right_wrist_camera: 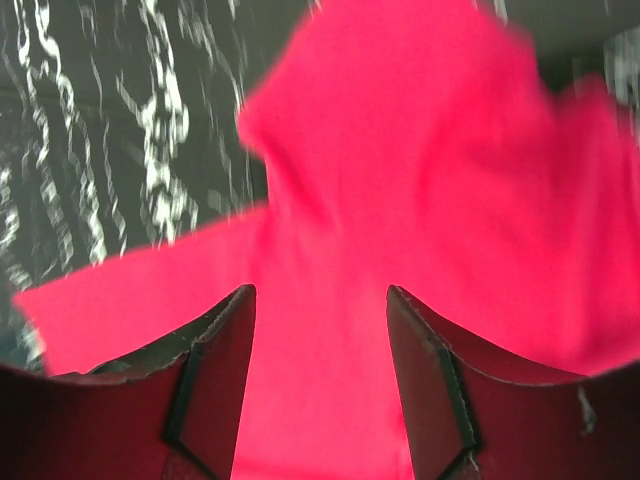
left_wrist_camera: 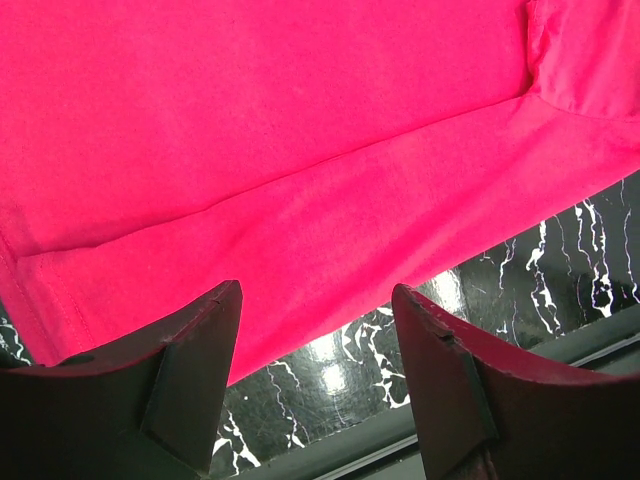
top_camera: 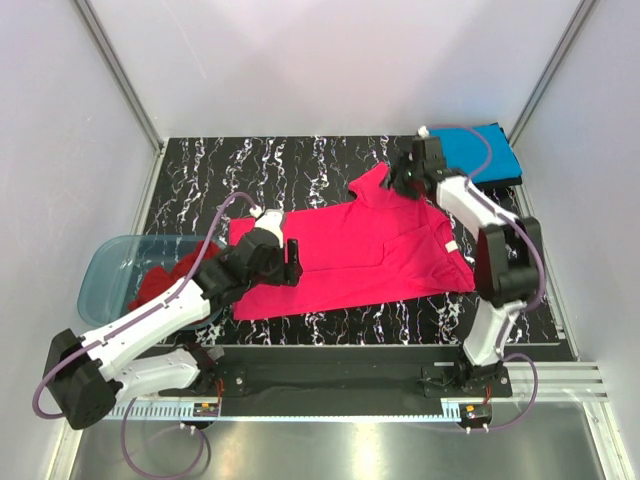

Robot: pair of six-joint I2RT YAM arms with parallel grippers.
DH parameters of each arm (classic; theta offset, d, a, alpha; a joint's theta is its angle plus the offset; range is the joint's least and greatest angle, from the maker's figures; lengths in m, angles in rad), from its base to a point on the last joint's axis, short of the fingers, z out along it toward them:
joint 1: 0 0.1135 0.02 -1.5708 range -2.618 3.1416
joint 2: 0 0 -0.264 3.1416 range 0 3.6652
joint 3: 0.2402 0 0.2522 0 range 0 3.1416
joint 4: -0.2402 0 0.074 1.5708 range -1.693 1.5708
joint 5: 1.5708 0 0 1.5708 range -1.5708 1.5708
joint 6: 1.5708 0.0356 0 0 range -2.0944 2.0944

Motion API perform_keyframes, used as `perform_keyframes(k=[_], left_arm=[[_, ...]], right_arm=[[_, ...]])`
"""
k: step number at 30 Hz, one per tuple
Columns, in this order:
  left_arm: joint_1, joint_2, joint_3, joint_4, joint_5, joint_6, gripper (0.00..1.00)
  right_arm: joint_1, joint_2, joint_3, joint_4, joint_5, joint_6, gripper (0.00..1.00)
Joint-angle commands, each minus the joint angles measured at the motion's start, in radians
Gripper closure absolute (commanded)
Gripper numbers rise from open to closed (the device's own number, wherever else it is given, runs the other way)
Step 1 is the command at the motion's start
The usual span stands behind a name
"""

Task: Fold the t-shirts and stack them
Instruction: Fold the tshirt

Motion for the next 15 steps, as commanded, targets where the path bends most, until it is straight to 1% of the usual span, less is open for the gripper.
perform_keyframes(k=[1, 2, 3, 5, 6, 8, 9, 10, 14, 15], left_arm=[[0.004, -0.026, 0.014, 0.038, 0.011, 0.024, 0.33], [0.006, -0.028, 0.016, 0.035, 0.002, 0.024, 0.33], [0.007, -0.026, 0.017, 0.021, -0.006, 0.023, 0.33], [0.009, -0.029, 0.024, 0.012, -0.005, 0.027, 0.33], [0.010, -0.031, 0.024, 0.010, -0.003, 0.029, 0.33], [0.010, -0.033, 0.027, 0.007, -0.005, 0.036, 0.33], [0.010, -0.030, 0.028, 0.004, -0.005, 0.038, 0.33], [0.010, -0.026, 0.030, 0.001, -0.005, 0.040, 0.33], [0.012, -0.014, 0.022, -0.004, 0.003, 0.029, 0.33], [0.012, -0.005, 0.022, -0.002, 0.009, 0.026, 0.33]], right_arm=[[-0.007, 0.176, 0.175, -0.011, 0.043, -0.208, 0.38], [-0.008, 0.201, 0.209, 0.000, 0.021, -0.225, 0.39], [-0.008, 0.229, 0.280, 0.001, -0.003, -0.242, 0.39], [-0.011, 0.312, 0.356, -0.003, -0.016, -0.276, 0.39], [-0.013, 0.338, 0.428, -0.009, -0.011, -0.285, 0.39], [-0.020, 0.418, 0.489, -0.038, 0.027, -0.302, 0.39], [-0.025, 0.445, 0.558, -0.055, 0.038, -0.305, 0.39], [-0.031, 0.488, 0.589, -0.077, 0.030, -0.313, 0.39], [-0.042, 0.571, 0.706, -0.082, 0.026, -0.322, 0.39], [-0.042, 0.611, 0.758, -0.088, 0.027, -0.328, 0.39]])
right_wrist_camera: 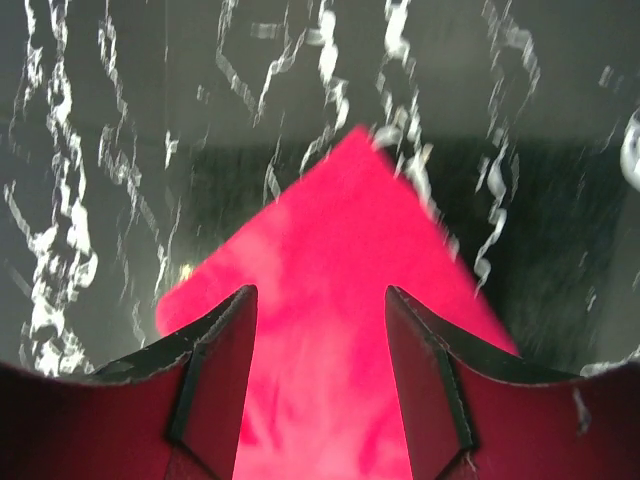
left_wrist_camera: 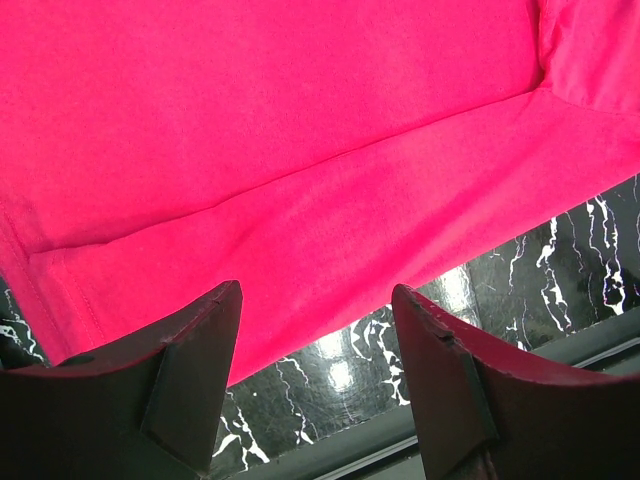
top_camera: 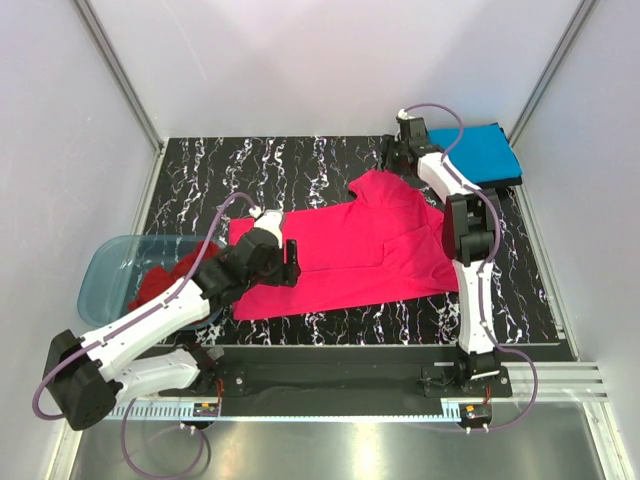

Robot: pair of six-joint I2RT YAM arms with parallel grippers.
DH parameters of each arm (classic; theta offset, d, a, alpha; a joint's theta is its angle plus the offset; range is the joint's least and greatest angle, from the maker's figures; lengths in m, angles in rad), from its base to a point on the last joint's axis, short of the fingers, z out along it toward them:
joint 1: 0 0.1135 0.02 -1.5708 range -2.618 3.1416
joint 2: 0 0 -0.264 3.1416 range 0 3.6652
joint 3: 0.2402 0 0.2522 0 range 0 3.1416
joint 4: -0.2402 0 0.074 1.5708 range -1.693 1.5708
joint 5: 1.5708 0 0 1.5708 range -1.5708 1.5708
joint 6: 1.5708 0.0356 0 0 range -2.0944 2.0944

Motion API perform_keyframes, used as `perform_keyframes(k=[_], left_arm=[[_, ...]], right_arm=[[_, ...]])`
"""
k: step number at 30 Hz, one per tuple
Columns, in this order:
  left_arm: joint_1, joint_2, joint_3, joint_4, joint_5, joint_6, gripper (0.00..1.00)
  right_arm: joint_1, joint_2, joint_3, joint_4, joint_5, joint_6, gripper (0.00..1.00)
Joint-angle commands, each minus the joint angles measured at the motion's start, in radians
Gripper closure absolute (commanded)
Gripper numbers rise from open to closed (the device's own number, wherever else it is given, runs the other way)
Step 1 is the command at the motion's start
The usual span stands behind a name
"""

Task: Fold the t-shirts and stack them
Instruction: Fold the tshirt

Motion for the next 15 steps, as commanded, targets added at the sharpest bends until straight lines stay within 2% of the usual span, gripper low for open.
perform_keyframes(k=[1, 4, 7, 11, 15], left_arm=[[0.005, 0.003, 0.024, 0.013, 0.011, 0.007, 0.33], [0.004, 0.030, 0.034, 0.012, 0.012, 0.006, 0.33], [0.005, 0.053, 0.050, 0.006, 0.017, 0.010, 0.33], [0.008, 0.069, 0.063, -0.005, 0.002, 0.015, 0.33], [0.014, 0.089, 0.088, -0.019, 0.008, 0.030, 0.33]], right_arm=[[-0.012, 0.074, 0.150, -0.027, 0.035, -0.049, 0.39], [-0.014, 0.172, 0.306, -0.091, 0.102, -0.049, 0.38], [-0.014, 0.281, 0.487, -0.162, 0.021, -0.069, 0.39], [-0.014, 0.344, 0.570, -0.168, -0.025, -0.043, 0.41], [-0.014, 0.385, 0.581, -0.176, -0.004, -0.005, 0.42]])
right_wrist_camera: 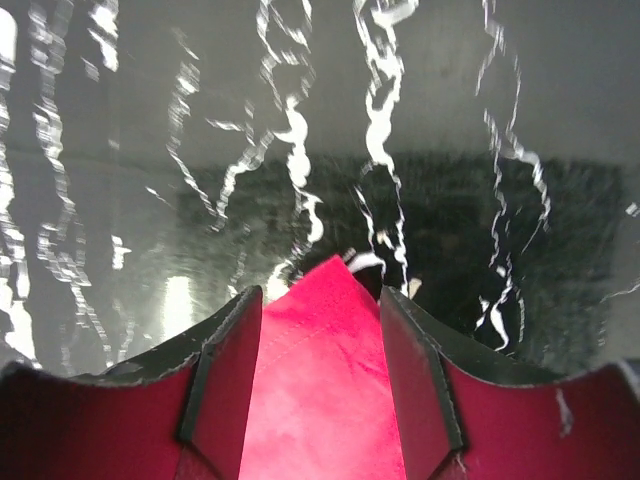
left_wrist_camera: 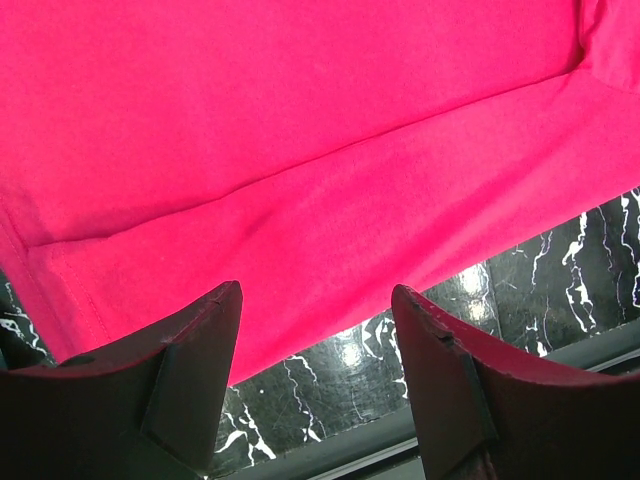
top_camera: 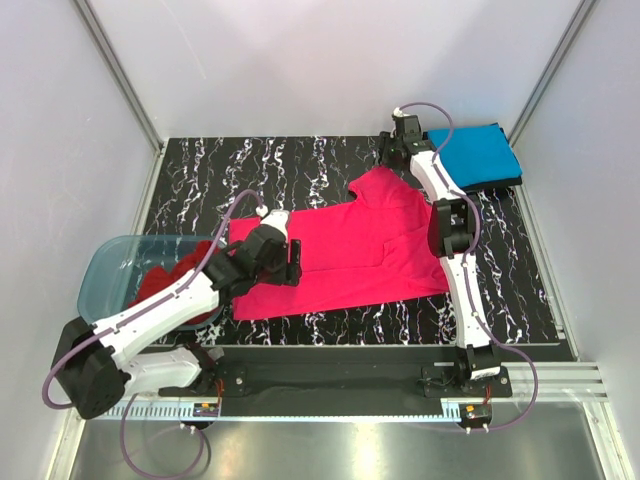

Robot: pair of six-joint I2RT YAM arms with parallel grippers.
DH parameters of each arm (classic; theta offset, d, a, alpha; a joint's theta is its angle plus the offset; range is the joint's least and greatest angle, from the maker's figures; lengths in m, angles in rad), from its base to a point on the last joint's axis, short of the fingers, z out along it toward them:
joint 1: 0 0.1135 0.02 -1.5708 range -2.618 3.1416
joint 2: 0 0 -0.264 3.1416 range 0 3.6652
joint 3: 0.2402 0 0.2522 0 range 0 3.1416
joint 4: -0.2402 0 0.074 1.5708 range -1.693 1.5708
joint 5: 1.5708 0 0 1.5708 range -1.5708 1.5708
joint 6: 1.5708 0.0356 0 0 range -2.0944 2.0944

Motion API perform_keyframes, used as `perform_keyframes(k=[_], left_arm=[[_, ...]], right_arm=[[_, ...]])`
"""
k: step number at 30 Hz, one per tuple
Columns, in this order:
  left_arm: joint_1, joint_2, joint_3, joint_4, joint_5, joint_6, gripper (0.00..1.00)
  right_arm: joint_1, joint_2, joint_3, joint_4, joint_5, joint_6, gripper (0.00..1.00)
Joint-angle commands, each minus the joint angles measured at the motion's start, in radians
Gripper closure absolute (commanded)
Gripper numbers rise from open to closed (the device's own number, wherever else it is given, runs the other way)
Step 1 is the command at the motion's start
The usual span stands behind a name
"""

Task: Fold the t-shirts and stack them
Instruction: Fold the tshirt

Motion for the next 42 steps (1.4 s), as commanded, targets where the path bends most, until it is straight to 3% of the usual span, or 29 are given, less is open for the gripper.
perform_keyframes(k=[1, 7, 15, 19, 20, 21, 28, 32, 36, 42], left_arm=[[0.007, 0.013, 0.063, 0.005, 0.008, 0.029, 0.33], [0.011, 0.025, 0.082, 0.009, 0.031, 0.024, 0.33], [0.015, 0.035, 0.135, 0.002, 0.095, 0.065, 0.33], [0.015, 0.027, 0.155, -0.018, 0.114, 0.078, 0.33], [0.015, 0.019, 0.154, -0.021, 0.117, 0.078, 0.33], [0.015, 0.016, 0.151, -0.024, 0.120, 0.076, 0.33], [0.016, 0.116, 0.226, -0.056, 0.183, 0.202, 0.34], [0.018, 0.269, 0.350, -0.158, 0.084, 0.259, 0.37], [0.030, 0.382, 0.459, -0.161, 0.048, 0.349, 0.37], [0.160, 0.567, 0.672, -0.270, -0.001, 0.464, 0.37]], right_arm=[[-0.002, 0.028, 0.052, -0.043, 0.020, 0.033, 0.43], [-0.002, 0.014, 0.034, -0.091, 0.046, -0.005, 0.46], [-0.003, 0.048, 0.098, -0.083, -0.035, -0.048, 0.61], [-0.016, 0.043, 0.085, -0.062, -0.063, -0.022, 0.80], [-0.017, 0.040, 0.075, -0.060, -0.049, -0.022, 0.93], [-0.020, 0.030, 0.069, -0.050, -0.040, -0.036, 1.00], [-0.063, -0.073, 0.080, -0.031, -0.001, -0.054, 1.00], [-0.092, -0.171, 0.016, -0.024, -0.070, -0.082, 1.00], [-0.095, -0.252, -0.050, -0.007, -0.110, -0.105, 1.00], [-0.126, -0.302, -0.075, 0.007, -0.191, -0.080, 1.00]])
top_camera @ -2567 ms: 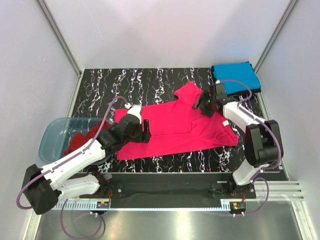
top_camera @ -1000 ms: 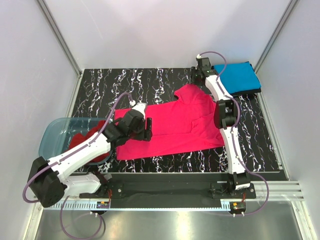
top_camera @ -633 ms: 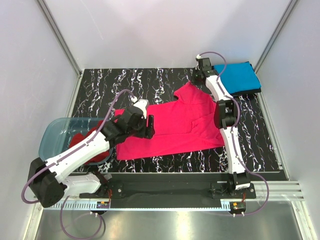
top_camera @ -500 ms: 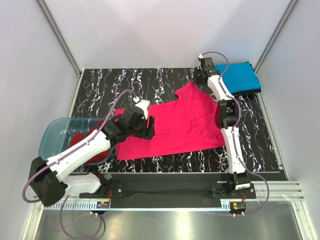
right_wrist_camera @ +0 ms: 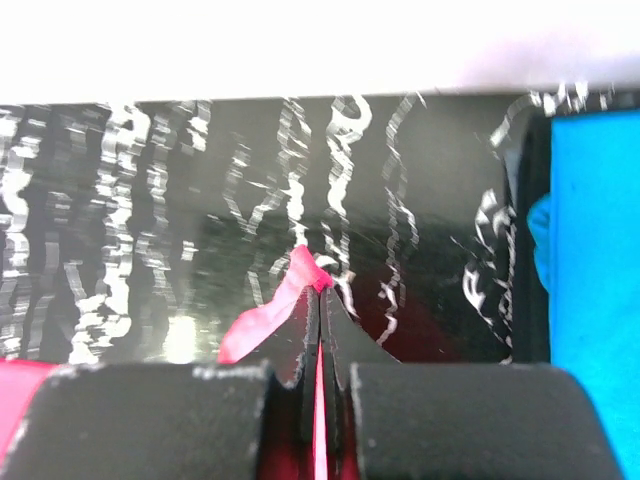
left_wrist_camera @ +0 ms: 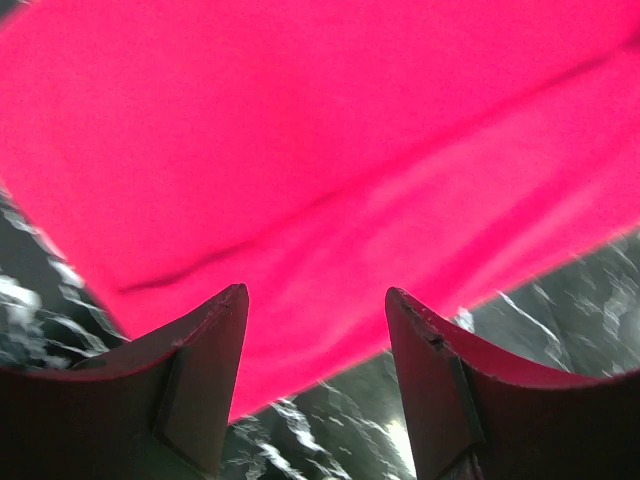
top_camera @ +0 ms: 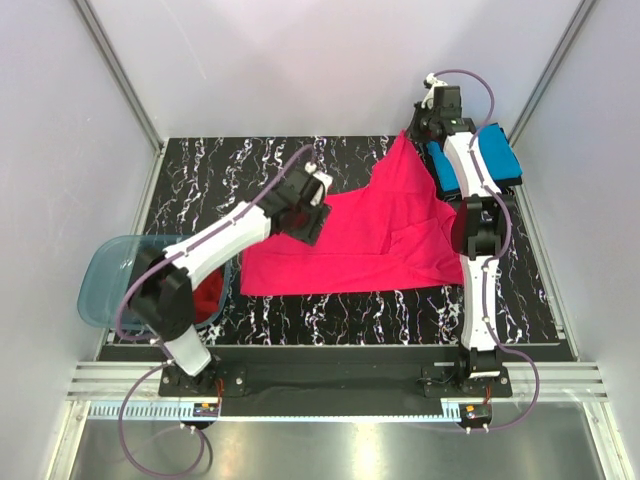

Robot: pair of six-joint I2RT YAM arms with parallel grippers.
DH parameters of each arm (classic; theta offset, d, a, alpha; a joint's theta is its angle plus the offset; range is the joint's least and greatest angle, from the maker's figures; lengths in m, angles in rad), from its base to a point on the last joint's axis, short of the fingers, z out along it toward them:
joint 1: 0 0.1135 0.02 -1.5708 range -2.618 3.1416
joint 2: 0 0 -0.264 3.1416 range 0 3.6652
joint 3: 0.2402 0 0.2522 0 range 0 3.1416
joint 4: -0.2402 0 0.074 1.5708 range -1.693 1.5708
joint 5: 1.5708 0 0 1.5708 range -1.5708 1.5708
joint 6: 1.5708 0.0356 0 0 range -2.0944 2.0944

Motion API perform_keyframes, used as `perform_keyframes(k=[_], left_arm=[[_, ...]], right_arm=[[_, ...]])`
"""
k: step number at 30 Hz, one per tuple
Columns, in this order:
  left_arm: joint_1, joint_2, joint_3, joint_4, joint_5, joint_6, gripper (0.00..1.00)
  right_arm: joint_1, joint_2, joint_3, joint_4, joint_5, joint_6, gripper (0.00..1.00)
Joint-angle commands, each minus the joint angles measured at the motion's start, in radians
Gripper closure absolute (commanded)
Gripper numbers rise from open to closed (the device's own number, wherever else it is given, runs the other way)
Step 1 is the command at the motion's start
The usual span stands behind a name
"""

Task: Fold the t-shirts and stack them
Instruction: Fold the tshirt

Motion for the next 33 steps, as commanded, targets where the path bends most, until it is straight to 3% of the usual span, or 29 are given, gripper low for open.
perform_keyframes(k=[1, 7, 13, 16, 22, 33], left_arm=[[0.105, 0.052, 0.118, -0.055, -0.045, 0.116, 0.37], [0.364, 0.170, 0.259, -0.066, 0.097, 0.132, 0.39], [0.458, 0.331, 0.423, -0.088, 0.068, 0.144, 0.43], [0.510, 0.406, 0.495, -0.089, 0.137, 0.142, 0.44], [0.569, 0.566, 0.637, -0.117, 0.176, 0.173, 0.46], [0.583, 0.709, 0.718, -0.128, 0.126, 0.152, 0.50]], right_arm=[[-0.013, -0.078, -0.009, 0.055, -0.101, 0.007, 1.00], [-0.013, -0.110, -0.089, 0.107, -0.183, 0.091, 1.00], [-0.015, -0.253, -0.378, 0.276, -0.184, 0.136, 1.00], [-0.013, -0.327, -0.517, 0.391, -0.152, 0.133, 1.00], [-0.015, -0.390, -0.601, 0.436, -0.163, 0.121, 1.00], [-0.015, -0.468, -0.690, 0.536, -0.167, 0.182, 1.00]])
